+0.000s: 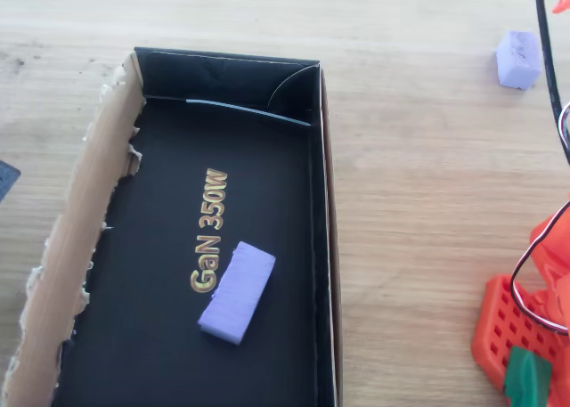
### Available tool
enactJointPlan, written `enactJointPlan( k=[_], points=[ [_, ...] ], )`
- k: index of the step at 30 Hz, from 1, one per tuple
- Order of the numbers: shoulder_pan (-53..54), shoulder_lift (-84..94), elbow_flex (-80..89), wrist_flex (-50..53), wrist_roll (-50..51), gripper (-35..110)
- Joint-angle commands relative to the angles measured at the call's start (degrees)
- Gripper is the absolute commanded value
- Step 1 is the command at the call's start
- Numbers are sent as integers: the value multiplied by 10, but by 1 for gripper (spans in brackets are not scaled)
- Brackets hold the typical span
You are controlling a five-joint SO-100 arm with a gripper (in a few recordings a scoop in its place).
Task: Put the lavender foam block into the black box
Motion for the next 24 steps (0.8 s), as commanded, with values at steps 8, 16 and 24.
enactJointPlan(
  k=[8, 16, 24],
  points=[
    [25, 29, -3, -6, -6, 27],
    [48, 25, -3, -5, -23, 27],
    [54, 13, -3, 2, -22, 27]
  ],
)
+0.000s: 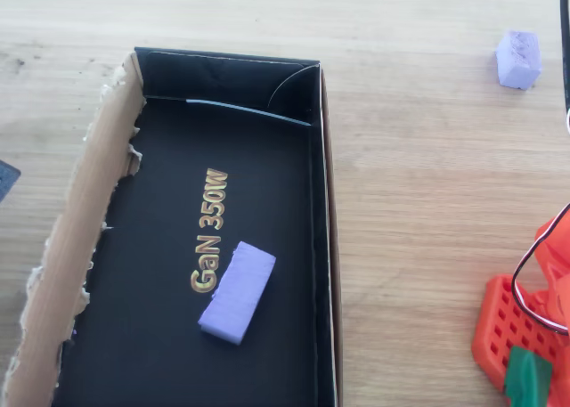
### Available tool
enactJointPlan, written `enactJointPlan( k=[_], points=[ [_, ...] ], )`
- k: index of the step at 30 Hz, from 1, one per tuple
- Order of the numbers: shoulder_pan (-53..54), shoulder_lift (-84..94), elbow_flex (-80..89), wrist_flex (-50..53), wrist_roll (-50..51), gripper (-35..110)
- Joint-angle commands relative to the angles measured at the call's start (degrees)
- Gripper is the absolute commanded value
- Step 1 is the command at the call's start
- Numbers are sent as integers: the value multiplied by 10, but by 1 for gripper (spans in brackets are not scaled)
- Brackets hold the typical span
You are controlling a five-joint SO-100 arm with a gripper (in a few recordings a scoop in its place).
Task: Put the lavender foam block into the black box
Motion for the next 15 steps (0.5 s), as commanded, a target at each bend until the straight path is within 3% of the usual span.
enactJointPlan(
  k=[1, 15],
  points=[
    [5, 11, -3, 2, -1, 27],
    [-4, -25, -3, 13, 35, 27]
  ],
)
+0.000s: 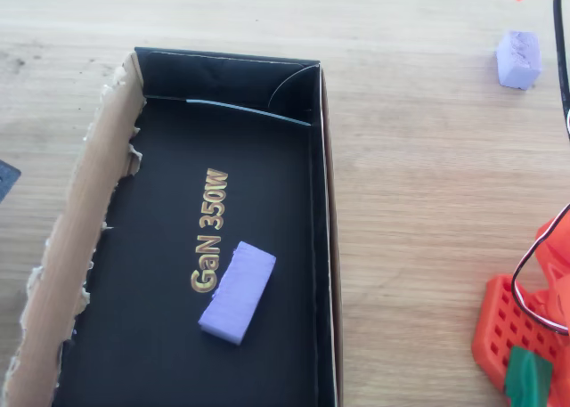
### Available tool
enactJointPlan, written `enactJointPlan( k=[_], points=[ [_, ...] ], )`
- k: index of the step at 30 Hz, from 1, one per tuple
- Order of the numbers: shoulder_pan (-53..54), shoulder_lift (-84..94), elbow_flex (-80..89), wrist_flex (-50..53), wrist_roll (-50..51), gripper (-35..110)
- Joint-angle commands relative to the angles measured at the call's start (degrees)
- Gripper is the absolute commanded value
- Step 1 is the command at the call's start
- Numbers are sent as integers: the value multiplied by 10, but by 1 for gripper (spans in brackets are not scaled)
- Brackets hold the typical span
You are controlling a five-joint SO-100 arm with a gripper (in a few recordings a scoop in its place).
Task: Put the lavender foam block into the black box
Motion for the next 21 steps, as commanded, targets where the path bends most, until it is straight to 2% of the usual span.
enactJointPlan(
  k=[1, 21],
  points=[
    [-2, 8, -3, 6, 12, 27],
    [-5, -38, -7, -7, -1, 26]
  ],
)
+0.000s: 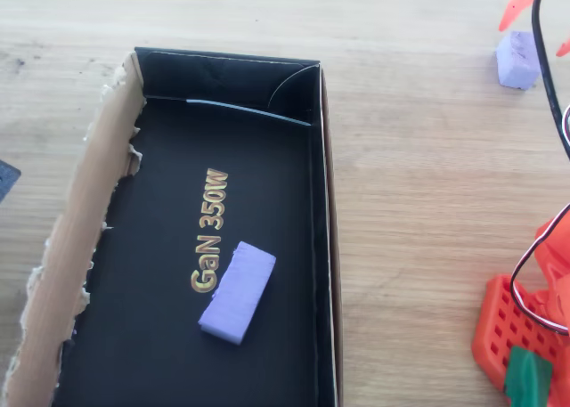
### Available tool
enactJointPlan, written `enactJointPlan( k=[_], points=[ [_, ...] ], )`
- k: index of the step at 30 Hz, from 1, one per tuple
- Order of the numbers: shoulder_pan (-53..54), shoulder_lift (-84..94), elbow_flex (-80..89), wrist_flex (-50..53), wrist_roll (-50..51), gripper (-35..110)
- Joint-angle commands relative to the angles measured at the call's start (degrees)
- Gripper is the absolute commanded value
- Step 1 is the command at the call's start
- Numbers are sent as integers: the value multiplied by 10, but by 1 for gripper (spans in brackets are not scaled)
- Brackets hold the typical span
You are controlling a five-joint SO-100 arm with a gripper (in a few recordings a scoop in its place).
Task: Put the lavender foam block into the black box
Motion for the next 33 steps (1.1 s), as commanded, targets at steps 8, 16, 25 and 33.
enactJointPlan(
  k=[8, 16, 25, 33],
  points=[
    [-8, 41, -14, 5, -10, 24],
    [-8, 42, -25, -88, -29, 27],
    [-4, 36, -25, -105, -29, 27],
    [-16, 40, -24, -83, -54, 24]
  ],
)
